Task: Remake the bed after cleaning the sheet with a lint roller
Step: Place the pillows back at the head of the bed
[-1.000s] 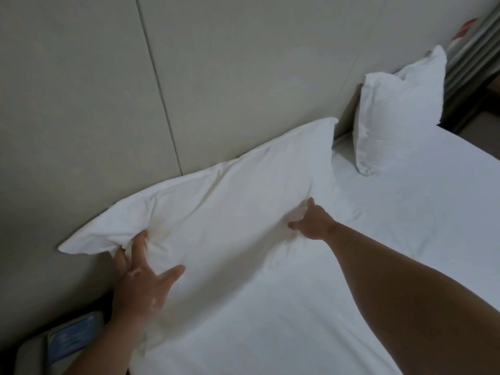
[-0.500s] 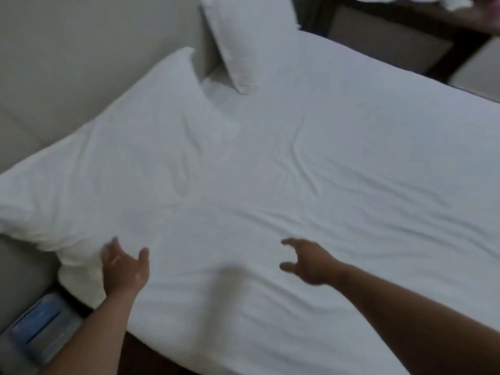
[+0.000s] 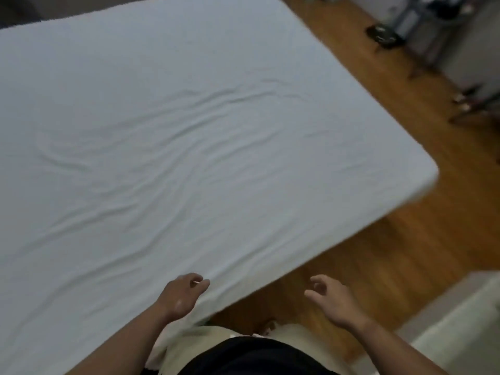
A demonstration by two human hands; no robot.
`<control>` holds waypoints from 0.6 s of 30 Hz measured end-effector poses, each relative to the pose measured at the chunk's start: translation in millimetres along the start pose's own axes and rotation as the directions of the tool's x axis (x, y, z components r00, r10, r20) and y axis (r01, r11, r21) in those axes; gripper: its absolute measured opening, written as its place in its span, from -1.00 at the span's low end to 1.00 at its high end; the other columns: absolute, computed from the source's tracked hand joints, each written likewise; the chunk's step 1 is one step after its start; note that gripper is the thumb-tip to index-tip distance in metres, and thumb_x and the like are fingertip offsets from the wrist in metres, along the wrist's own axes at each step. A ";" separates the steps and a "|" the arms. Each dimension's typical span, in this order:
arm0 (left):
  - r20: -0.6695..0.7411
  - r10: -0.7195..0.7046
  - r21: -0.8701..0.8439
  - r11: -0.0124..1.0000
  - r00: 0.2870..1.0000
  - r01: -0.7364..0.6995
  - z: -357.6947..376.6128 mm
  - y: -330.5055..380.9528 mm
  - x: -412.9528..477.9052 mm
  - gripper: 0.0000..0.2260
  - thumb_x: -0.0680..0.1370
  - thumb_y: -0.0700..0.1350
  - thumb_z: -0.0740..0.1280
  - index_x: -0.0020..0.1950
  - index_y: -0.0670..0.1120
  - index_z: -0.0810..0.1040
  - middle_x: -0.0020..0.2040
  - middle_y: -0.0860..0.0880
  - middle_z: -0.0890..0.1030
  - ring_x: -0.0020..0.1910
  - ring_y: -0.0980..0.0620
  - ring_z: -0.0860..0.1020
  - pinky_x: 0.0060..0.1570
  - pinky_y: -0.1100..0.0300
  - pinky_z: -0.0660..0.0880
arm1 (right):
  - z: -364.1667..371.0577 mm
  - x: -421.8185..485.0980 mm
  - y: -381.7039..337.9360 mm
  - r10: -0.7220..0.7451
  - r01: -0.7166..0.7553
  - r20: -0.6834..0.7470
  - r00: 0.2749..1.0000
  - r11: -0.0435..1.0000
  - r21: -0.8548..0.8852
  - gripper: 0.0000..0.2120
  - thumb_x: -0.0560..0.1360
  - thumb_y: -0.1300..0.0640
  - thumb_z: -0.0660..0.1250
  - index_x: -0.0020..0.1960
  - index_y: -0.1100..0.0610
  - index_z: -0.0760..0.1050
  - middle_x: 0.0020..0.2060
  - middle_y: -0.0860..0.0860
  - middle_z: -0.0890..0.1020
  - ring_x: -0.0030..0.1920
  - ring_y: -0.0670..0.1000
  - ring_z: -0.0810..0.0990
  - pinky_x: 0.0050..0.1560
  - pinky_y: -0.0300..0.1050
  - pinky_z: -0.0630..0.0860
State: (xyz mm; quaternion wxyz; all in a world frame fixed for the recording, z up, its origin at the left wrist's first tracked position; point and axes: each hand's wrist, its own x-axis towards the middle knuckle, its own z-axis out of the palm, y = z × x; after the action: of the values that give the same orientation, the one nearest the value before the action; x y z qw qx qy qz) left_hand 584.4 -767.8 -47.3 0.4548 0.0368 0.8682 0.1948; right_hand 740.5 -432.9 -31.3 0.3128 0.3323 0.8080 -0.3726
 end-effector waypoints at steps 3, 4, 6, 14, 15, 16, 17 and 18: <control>0.070 0.045 0.114 0.992 0.997 -0.053 33.1 78.4 11.9 -0.58 0.59 0.27 0.20 0.28 0.05 0.57 0.12 0.06 0.64 0.06 0.12 0.60 0.08 0.19 0.49 | -36.4 -16.4 79.0 0.123 -0.110 -0.053 0.991 0.971 0.212 -0.58 0.49 -0.04 0.45 0.30 0.06 0.53 0.11 -0.05 0.63 0.13 -0.09 0.58 0.11 -0.21 0.48; 0.099 0.056 0.152 0.986 0.994 -0.070 41.2 103.9 15.9 -0.59 0.59 0.28 0.21 0.26 0.05 0.58 0.10 0.06 0.65 0.04 0.13 0.61 0.07 0.19 0.50 | -52.0 -17.4 99.8 0.157 -0.130 -0.083 0.984 0.953 0.273 -0.59 0.48 -0.03 0.47 0.28 0.07 0.54 0.07 -0.06 0.62 0.14 -0.06 0.59 0.14 -0.18 0.49; 0.143 0.072 0.212 0.972 0.987 -0.102 51.3 155.5 24.6 -0.61 0.58 0.28 0.23 0.23 0.07 0.59 0.06 0.07 0.66 0.02 0.13 0.62 0.05 0.19 0.51 | -88.4 -15.4 131.2 0.207 -0.138 -0.149 0.967 0.917 0.374 -0.63 0.48 -0.01 0.48 0.24 0.07 0.56 0.01 -0.08 0.61 0.13 -0.04 0.61 0.13 -0.17 0.49; 0.240 0.156 0.301 0.926 0.958 -0.227 84.8 373.2 104.0 -0.71 0.59 0.22 0.25 0.14 0.08 0.60 -0.02 0.09 0.68 -0.06 0.13 0.65 0.09 0.12 0.54 | -246.7 18.4 208.3 0.317 -0.070 -0.278 0.907 0.763 0.643 -0.76 0.53 -0.10 0.38 0.18 -0.14 0.52 0.03 -0.19 0.64 0.04 -0.20 0.58 -0.06 -0.27 0.48; 0.260 0.151 0.286 0.931 0.954 -0.226 93.0 403.9 119.3 -0.72 0.60 0.20 0.25 0.13 0.07 0.59 -0.02 0.07 0.68 -0.08 0.13 0.66 0.08 0.11 0.56 | -262.7 22.7 221.1 0.341 -0.082 -0.281 0.897 0.753 0.652 -0.77 0.54 -0.10 0.38 0.18 -0.14 0.51 0.03 -0.20 0.63 0.04 -0.21 0.58 -0.07 -0.28 0.47; 0.285 0.144 0.274 0.935 0.948 -0.225 101.1 436.0 134.7 -0.73 0.60 0.18 0.26 0.13 0.05 0.59 0.01 0.05 0.68 -0.09 0.12 0.67 0.08 0.10 0.57 | -277.7 25.1 234.1 0.375 -0.103 -0.283 0.883 0.741 0.663 -0.78 0.54 -0.10 0.38 0.17 -0.14 0.51 0.02 -0.20 0.63 0.03 -0.21 0.58 -0.06 -0.28 0.47; 0.312 0.141 0.272 0.934 0.939 -0.231 108.9 470.8 149.8 -0.73 0.60 0.17 0.27 0.13 0.03 0.59 0.03 0.03 0.67 -0.09 0.10 0.67 0.08 0.06 0.58 | -293.0 26.2 247.2 0.417 -0.126 -0.284 0.864 0.724 0.679 -0.78 0.54 -0.09 0.38 0.17 -0.13 0.51 0.01 -0.20 0.63 0.02 -0.22 0.57 -0.04 -0.26 0.47; 0.336 0.151 0.277 0.928 0.930 -0.251 116.9 507.7 162.9 -0.72 0.60 0.17 0.27 0.14 0.02 0.60 0.03 0.01 0.67 -0.08 0.07 0.67 0.09 0.04 0.59 | -308.4 25.3 260.8 0.455 -0.144 -0.285 0.844 0.703 0.697 -0.79 0.54 -0.08 0.39 0.16 -0.11 0.53 -0.01 -0.20 0.64 0.01 -0.22 0.58 -0.02 -0.25 0.47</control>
State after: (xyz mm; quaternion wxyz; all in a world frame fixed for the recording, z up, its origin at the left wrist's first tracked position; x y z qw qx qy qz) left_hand 525.8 -225.1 -44.6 0.5505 0.2287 0.7977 0.0915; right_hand 847.0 -44.6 9.2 0.0461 0.6248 0.6084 -0.4872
